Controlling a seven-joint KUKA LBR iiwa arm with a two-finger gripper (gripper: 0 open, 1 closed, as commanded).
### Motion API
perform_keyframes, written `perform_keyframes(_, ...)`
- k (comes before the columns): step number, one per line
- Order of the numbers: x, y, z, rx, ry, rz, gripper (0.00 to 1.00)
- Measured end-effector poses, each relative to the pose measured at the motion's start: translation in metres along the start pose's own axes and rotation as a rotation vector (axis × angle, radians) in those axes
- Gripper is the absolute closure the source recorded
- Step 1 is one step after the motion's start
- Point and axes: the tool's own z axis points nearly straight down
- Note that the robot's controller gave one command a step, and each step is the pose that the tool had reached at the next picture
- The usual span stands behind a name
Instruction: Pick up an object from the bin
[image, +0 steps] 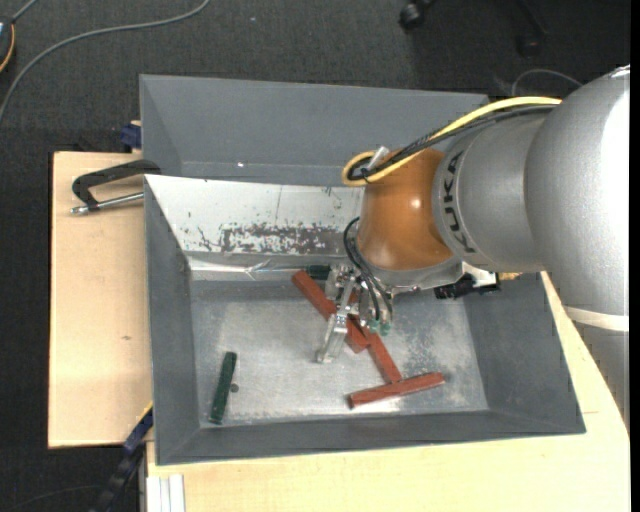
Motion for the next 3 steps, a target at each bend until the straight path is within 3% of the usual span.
perform_keyframes(1,-0.001,0.000,-0.001,-0.001,-0.002,0.001,1.00)
perform_keyframes(2,-0.019,-0.057,-0.001,0.001,-0.002,0.225,1.00)
perform_keyframes(3,-0.014,-0.059,-0.121,-0.002,-0.010,0.268,1.00)
